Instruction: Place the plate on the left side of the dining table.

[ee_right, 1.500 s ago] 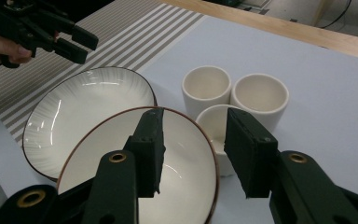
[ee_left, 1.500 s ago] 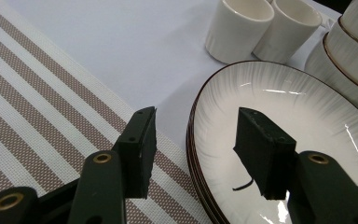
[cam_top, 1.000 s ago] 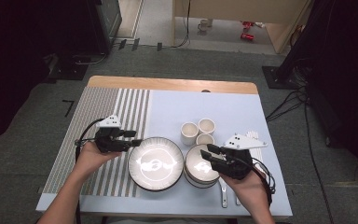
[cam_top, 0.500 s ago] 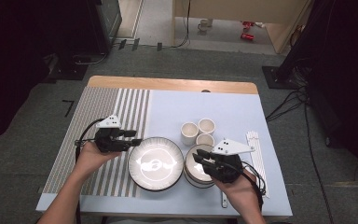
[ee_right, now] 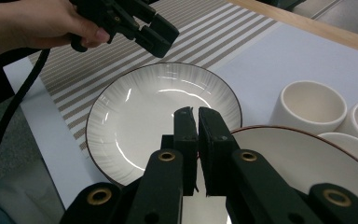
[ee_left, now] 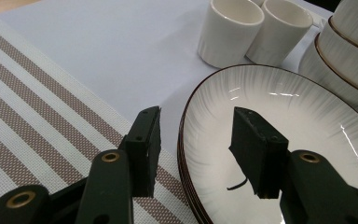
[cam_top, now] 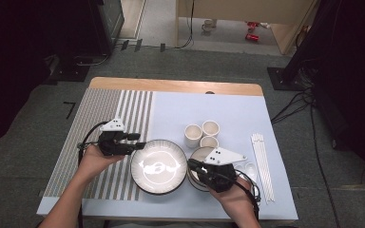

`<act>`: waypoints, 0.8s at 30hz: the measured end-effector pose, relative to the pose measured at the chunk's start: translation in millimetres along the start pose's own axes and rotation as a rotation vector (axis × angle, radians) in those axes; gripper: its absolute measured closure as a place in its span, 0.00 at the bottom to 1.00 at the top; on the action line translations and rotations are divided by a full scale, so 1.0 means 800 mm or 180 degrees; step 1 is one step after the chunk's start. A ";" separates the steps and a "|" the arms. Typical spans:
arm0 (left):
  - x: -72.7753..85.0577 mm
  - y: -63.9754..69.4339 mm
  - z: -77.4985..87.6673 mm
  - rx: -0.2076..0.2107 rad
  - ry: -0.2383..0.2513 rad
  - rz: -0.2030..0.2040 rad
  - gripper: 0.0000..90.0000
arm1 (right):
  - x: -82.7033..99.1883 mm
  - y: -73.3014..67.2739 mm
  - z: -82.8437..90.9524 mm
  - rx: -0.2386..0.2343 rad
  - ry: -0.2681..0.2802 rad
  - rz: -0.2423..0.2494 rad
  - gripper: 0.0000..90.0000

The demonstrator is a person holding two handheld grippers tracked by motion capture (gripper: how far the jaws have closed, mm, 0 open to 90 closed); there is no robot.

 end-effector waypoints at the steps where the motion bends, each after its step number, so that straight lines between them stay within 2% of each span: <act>1: 0.000 0.000 0.000 -0.0002 0.0004 -0.0005 0.59 | 0.001 -0.001 -0.001 -0.0002 0.0000 0.0014 0.98; 11: 0.001 0.002 -0.002 0.0005 -0.0005 -0.0019 0.60 | 0.003 -0.015 -0.007 -0.0055 0.0008 0.0049 1.00; 24: 0.003 0.001 -0.004 0.0021 -0.0007 -0.0023 0.61 | 0.019 -0.038 -0.027 -0.0141 -0.0048 0.0159 1.00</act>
Point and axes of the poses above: each handheld gripper's, and its own axes: z roughly backward along the jaws, x roughly out of its underside, y roughly to its right, the point moved 6 cm from there along -z, roughly forward along the jaws, and after that the axes turned 10 degrees about -z, right-handed, at the moved point
